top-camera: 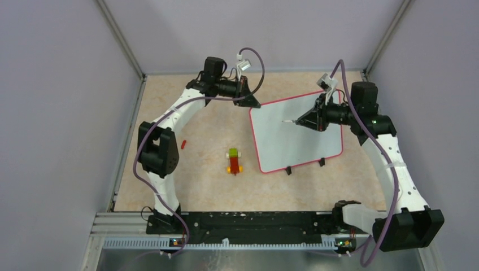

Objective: Write a sentence on the whiteboard

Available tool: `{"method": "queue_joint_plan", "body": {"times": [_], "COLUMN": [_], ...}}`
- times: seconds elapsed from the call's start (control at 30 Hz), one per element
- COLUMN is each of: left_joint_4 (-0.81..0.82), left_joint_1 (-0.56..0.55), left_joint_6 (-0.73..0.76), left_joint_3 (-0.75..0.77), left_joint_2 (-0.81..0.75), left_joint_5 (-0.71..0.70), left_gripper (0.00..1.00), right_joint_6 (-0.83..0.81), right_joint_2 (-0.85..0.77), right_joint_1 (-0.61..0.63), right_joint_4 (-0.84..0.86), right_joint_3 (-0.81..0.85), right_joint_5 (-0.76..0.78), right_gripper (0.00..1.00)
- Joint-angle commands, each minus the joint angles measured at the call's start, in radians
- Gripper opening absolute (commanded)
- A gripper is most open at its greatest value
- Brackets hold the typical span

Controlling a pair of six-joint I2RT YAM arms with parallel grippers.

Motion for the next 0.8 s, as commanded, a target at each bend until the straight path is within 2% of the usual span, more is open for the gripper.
{"method": "queue_joint_plan", "body": {"times": [0.0,0.17,0.27,0.33,0.37,0.6,0.7,0.77], "left_joint_4": [-0.115,-0.168,-0.182,-0.185,-0.184,-0.167,-0.146,-0.143], "left_joint_1": [-0.028,-0.03,-0.027,-0.019,-0.013,0.035,0.034,0.034], "left_joint_6": [0.09,0.11,0.119,0.115,0.114,0.116,0.107,0.103], "left_joint_3": [0.097,0.142,0.141,0.132,0.126,0.045,0.02,0.023], "left_joint_2": [0.057,0.077,0.06,0.043,0.036,-0.038,-0.049,-0.043], "left_joint_5": [0.004,0.008,0.011,0.017,0.021,0.036,0.046,0.051], "left_gripper": [0.0,0.01,0.11,0.22,0.23,0.28,0.27,0.22], "right_joint_6": [-0.043,-0.063,-0.07,-0.079,-0.083,-0.103,-0.1,-0.088], "right_joint_2": [-0.03,-0.028,-0.029,-0.026,-0.022,0.029,0.048,0.062], "right_joint_1": [0.047,0.069,0.081,0.092,0.1,0.222,0.291,0.332], "right_joint_4": [0.02,0.011,0.011,0.012,0.011,0.027,0.064,0.096], "right_joint_3": [0.001,0.017,0.023,0.028,0.034,0.084,0.088,0.091], "right_joint_5": [0.051,0.07,0.087,0.098,0.108,0.227,0.307,0.355], "right_gripper": [0.0,0.0,0.0,0.0,0.0,0.0,0.0,0.0]}}
